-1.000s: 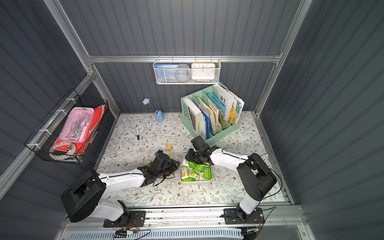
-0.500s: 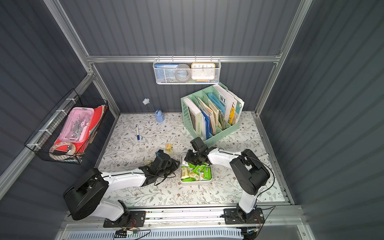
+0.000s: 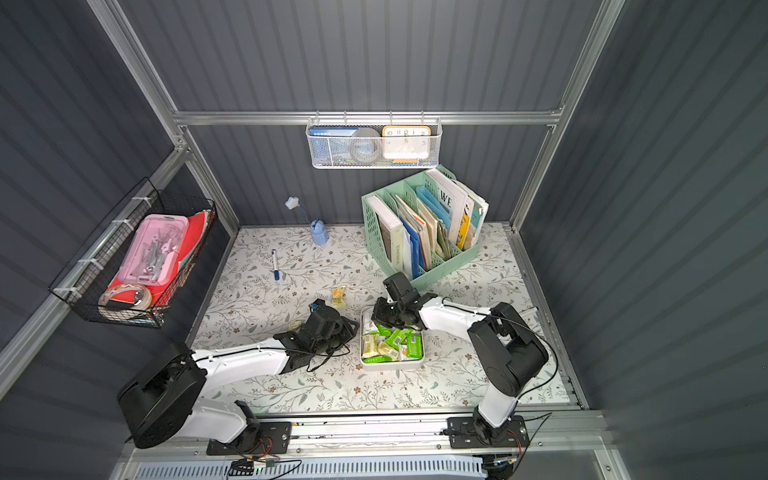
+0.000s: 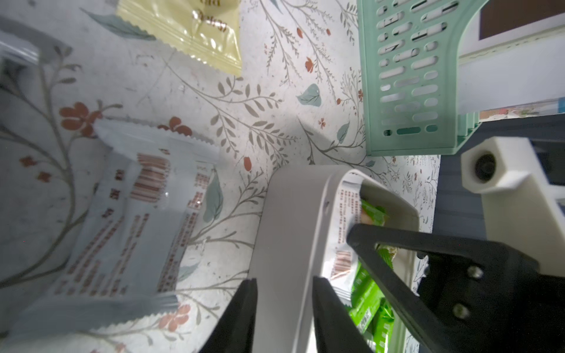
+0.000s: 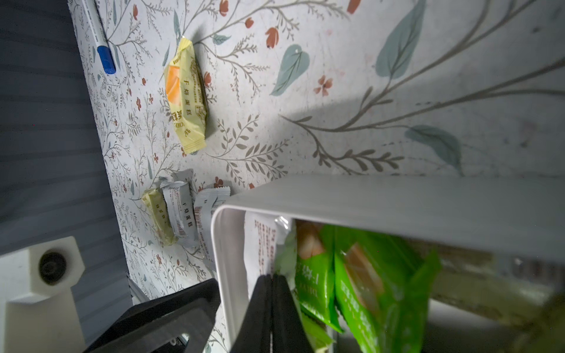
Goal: Take the cookies out of the storage box
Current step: Pick up the cookie from the storage box, then place the cookie at the center of the board.
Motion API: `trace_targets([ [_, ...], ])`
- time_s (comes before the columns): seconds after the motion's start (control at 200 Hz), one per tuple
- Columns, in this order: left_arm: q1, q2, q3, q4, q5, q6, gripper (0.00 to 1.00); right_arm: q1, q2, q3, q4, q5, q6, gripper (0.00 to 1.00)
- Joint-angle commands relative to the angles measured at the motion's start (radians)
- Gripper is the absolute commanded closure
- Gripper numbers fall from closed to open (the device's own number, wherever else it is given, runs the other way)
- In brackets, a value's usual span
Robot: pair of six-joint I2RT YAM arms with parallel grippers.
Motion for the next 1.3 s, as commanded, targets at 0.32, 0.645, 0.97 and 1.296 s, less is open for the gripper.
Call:
trace_targets([
  [0.32, 0.087, -0.322, 0.009, -0.375, -0.216, -0.031, 0.63, -0.007, -0.159, -0.016, -0.041, 0.009, 0.012, 1.00],
  [0.645, 0.274, -0.507, -0.013, -0.543, -0.198, 0.027, 0.62, 0.027, -0.109, 0.093, -0.016, 0.008, 0.053, 1.00],
  [0.97, 0.347, -0.641, -0.012, -0.663, -0.233, 0.036, 0.62, 0.110, 0.163, 0.344, 0.035, 0.006, 0.095, 1.00],
  [1.296, 0.347, -0.772, -0.019, -0.777, -0.282, 0.010, 0.62, 0.167, 0.430, 0.614, 0.028, 0.030, 0.128, 1.00],
])
